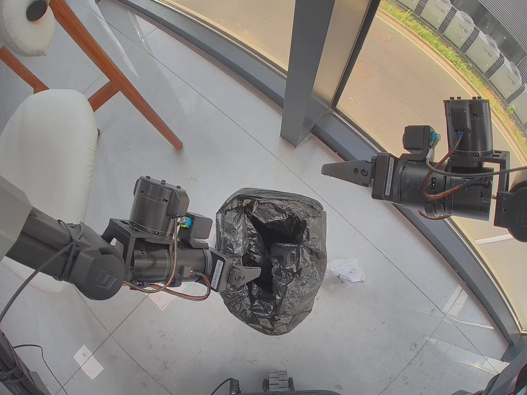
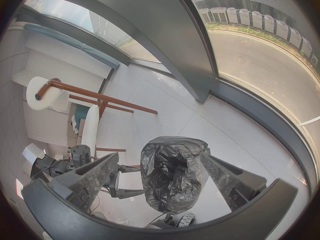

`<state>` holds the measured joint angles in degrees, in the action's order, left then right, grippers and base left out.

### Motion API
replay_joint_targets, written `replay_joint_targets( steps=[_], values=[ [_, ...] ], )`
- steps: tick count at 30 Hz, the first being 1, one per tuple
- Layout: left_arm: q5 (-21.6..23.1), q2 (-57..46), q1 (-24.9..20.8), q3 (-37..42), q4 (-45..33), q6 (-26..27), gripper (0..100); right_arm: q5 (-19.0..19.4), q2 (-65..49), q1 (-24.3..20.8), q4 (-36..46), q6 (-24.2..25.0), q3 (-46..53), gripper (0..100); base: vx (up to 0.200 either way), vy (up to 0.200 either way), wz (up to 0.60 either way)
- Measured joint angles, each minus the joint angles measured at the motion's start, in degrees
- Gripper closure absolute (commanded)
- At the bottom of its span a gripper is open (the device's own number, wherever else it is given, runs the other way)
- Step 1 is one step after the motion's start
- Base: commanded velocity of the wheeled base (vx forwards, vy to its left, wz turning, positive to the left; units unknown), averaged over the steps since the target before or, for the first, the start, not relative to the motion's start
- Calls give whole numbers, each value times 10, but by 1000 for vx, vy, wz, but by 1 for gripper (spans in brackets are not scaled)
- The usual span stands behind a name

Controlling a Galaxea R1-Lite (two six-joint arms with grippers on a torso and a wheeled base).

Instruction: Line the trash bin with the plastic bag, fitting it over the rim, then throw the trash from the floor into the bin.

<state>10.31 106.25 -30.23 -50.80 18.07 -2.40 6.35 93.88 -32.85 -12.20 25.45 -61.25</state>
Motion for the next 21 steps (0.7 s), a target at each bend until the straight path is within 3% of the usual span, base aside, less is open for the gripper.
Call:
replay_joint_targets(
  steps=[7,8,15,21],
  values=[
    [-11,48,0,-33,2,0,0,0,-1,1,0,0,1,0,0,0,0],
    [-15,55,0,-39,3,-1,100,0,-1,1,0,0,0,0,0,0,0],
    [-42,91,2,-74,-3,-3,100,0,-1,2,0,-4,-3,0,0,0,0],
    [-65,60,17,-68,-30,-4,100,0,-1,2,-22,-4,0,0,0,0,0]
  ],
)
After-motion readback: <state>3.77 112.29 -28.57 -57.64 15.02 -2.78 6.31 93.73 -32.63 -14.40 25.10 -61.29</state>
